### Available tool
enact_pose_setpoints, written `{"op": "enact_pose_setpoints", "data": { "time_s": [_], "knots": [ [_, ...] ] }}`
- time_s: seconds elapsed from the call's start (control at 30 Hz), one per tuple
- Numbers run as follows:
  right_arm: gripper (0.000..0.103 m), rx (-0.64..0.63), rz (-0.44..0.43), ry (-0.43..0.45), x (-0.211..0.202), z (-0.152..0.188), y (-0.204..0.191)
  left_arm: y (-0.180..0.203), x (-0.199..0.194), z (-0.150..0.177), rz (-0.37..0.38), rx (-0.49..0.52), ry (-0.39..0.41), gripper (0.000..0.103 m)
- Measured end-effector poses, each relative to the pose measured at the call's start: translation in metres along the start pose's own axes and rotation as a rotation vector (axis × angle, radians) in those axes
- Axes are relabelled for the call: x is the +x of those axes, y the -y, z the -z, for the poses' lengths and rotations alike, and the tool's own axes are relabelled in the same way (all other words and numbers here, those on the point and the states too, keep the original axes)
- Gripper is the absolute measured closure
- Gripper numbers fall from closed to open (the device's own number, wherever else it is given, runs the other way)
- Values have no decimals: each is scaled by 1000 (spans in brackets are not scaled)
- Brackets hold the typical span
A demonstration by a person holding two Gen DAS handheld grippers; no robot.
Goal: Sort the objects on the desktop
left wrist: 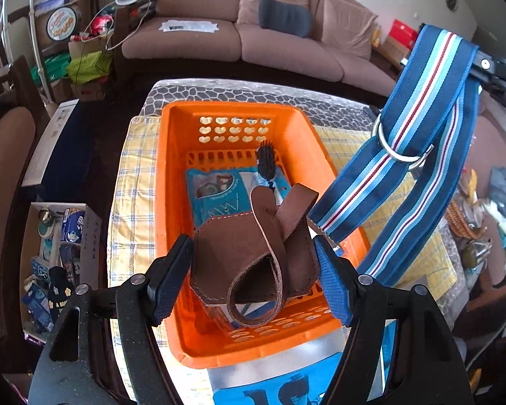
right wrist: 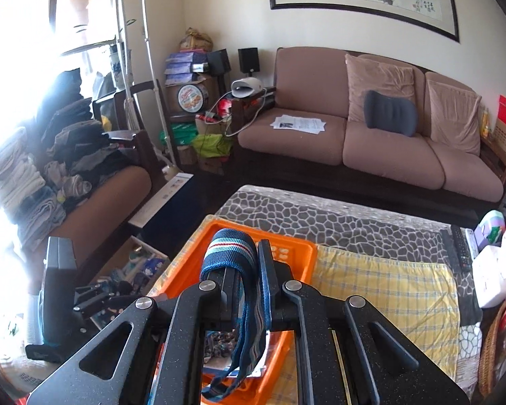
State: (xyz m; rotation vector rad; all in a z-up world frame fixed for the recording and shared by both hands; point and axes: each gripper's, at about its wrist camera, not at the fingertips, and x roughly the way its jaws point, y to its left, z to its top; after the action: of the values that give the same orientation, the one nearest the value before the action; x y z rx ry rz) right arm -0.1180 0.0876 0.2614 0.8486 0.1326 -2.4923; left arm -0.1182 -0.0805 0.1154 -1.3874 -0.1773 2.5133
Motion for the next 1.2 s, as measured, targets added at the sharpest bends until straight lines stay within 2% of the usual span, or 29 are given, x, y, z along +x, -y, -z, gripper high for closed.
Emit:
{"op": "enact_pose_setpoints", "data": {
  "time_s": [0.17, 0.33, 0.43, 1.0, 1.2],
  "knots": [
    [94, -21, -20, -45, 35, 9, -22, -15, 18, 10, 13, -32, -23, 34],
    [94, -18, -26, -95, 69, 23, -26, -16, 41, 16, 6, -27, -49, 34],
    [94, -10, -20, -114, 86, 28, -23, -18, 53, 15, 9, -26, -61, 34],
    [94, -6, 18, -174, 158, 44, -2, -12, 93, -5, -75, 52, -67, 34],
    [93, 3, 68, -220, 184, 54, 11, -7, 104, 1, -99, 83, -57, 34]
  ]
}}
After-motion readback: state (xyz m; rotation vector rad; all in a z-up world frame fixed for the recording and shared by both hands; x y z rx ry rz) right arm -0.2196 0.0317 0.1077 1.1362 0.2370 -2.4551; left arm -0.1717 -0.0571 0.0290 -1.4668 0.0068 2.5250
